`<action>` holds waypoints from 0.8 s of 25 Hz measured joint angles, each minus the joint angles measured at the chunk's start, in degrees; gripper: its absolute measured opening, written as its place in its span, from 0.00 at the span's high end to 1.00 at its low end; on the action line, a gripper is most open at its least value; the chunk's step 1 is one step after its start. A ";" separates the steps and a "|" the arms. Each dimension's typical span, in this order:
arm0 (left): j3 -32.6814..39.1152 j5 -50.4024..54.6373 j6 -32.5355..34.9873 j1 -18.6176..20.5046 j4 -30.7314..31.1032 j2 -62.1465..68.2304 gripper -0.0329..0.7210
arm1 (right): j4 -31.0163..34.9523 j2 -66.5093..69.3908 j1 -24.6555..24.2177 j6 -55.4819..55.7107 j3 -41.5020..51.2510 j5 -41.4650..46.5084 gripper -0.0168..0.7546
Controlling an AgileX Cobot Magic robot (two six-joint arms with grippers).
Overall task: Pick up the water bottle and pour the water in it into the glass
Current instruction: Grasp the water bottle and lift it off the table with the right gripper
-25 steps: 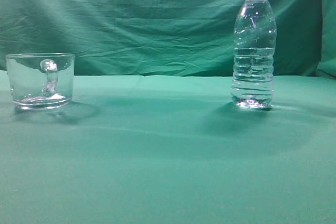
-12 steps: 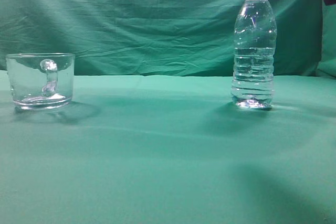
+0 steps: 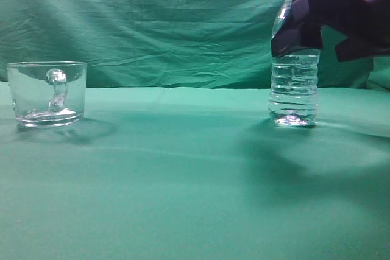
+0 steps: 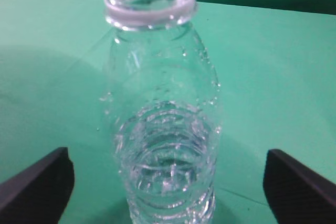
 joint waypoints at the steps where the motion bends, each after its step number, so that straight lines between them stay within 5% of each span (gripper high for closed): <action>1: 0.00 0.00 0.00 0.00 0.00 0.00 0.96 | 0.13 1.92 0.00 0.00 -0.80 -1.09 0.14; 11: 0.00 0.00 0.00 0.00 0.00 0.00 0.96 | 1.29 13.70 0.00 2.68 -8.23 -7.77 0.14; 20: 0.00 0.00 0.00 0.00 0.00 0.00 0.96 | -0.23 15.38 0.00 2.76 -8.71 -10.03 0.56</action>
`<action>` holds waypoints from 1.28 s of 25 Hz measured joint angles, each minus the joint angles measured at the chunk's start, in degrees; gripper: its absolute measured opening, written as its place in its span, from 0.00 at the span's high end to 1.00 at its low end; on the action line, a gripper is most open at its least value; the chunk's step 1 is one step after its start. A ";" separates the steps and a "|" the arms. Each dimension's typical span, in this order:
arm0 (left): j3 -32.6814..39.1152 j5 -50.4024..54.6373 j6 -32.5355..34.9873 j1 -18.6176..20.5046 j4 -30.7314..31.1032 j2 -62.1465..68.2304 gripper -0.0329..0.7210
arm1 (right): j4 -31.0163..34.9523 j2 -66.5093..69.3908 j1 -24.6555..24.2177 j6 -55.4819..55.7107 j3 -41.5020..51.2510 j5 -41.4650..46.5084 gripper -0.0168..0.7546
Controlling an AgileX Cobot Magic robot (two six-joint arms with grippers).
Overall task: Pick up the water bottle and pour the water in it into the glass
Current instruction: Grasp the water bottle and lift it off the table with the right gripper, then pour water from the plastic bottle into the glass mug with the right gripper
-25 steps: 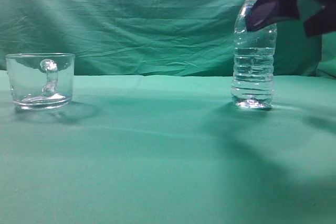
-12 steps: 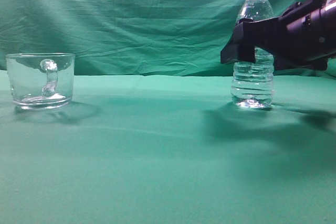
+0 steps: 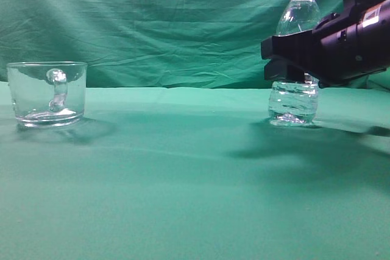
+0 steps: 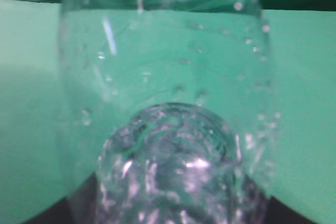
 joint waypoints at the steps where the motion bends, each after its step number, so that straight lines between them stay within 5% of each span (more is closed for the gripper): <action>1: 0.00 0.00 0.00 0.00 0.00 0.00 0.96 | -0.27 0.00 0.00 0.00 0.00 0.00 0.60; 9: 0.00 0.00 0.00 0.00 0.00 0.00 0.96 | -1.61 0.04 0.00 0.00 0.00 0.21 0.66; 15: 0.00 0.00 0.00 0.00 0.00 0.00 0.96 | -10.35 -6.24 0.00 1.74 -1.40 7.23 0.66; 26: 0.00 0.00 0.00 0.00 0.00 0.00 0.96 | -44.65 -14.93 1.42 30.91 -20.61 41.58 0.66; 32: 0.00 0.00 0.00 0.00 0.00 0.00 0.96 | -58.66 -14.09 11.17 34.54 -30.33 56.54 0.66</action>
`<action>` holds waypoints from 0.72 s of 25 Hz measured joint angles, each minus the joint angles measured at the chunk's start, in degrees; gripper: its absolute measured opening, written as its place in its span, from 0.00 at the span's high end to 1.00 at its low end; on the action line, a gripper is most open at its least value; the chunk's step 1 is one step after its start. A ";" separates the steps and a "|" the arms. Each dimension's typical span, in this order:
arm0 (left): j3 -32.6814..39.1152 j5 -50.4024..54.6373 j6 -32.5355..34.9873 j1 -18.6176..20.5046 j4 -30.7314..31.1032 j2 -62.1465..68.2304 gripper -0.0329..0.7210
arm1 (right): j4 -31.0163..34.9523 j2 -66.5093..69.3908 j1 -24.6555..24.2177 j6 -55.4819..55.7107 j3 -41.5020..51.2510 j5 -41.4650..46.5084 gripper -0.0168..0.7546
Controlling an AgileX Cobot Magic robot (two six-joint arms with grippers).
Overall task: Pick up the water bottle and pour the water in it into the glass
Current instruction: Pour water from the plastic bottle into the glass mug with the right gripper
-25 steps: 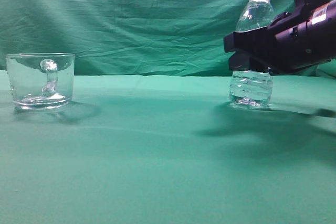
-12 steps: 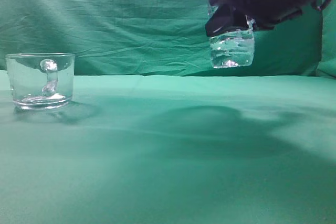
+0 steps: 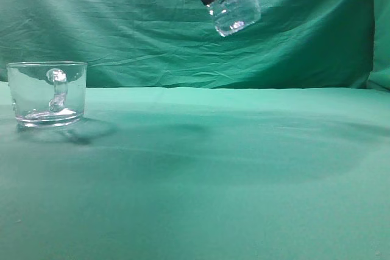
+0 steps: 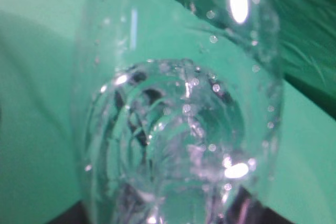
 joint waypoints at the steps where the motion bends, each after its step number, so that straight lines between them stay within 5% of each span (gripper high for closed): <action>1: 0.00 0.00 0.00 0.00 0.00 0.00 0.96 | -1.47 0.72 1.34 0.10 -1.39 1.75 0.66; 8: 0.00 0.00 0.00 0.00 0.00 0.00 0.96 | -10.08 9.99 8.78 0.15 -11.54 9.28 0.66; 18: 0.00 0.00 0.00 0.00 0.00 0.00 0.96 | -12.89 24.06 9.66 -2.75 -24.46 11.04 0.66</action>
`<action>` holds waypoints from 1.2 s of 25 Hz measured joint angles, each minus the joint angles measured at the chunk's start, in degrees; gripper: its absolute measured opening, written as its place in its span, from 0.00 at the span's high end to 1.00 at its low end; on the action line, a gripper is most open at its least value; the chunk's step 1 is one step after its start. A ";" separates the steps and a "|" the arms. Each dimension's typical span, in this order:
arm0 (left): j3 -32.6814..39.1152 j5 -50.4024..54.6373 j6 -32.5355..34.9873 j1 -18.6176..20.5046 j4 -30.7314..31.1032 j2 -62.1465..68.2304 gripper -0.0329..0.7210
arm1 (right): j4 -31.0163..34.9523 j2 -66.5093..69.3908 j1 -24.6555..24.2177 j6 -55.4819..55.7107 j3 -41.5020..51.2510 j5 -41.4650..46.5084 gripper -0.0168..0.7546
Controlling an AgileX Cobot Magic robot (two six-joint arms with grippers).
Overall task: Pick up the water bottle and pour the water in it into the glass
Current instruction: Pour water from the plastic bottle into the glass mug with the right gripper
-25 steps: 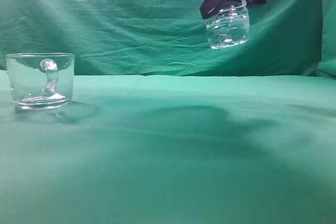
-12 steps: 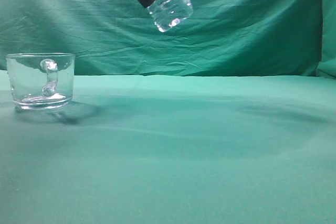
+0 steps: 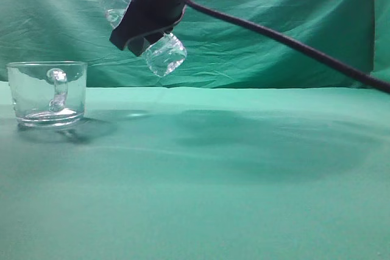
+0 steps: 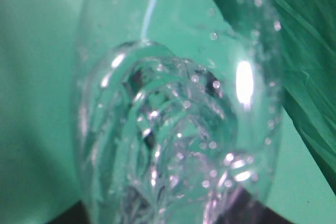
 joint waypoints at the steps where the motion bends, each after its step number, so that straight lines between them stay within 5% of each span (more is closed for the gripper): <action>1: 0.00 0.00 0.00 0.00 0.00 0.00 0.96 | -0.14 0.89 0.00 -0.50 -0.63 0.11 0.66; 7: 0.00 0.00 0.00 0.00 0.00 0.00 0.96 | -0.71 2.76 0.33 -7.92 -1.73 1.47 0.66; 22: 0.00 0.00 0.00 0.00 0.00 0.00 0.96 | -20.35 2.75 1.56 -10.63 -1.73 2.39 0.66; 30: 0.00 0.00 0.00 0.00 0.00 0.00 0.96 | -23.40 2.75 1.85 -12.81 -1.73 3.59 0.66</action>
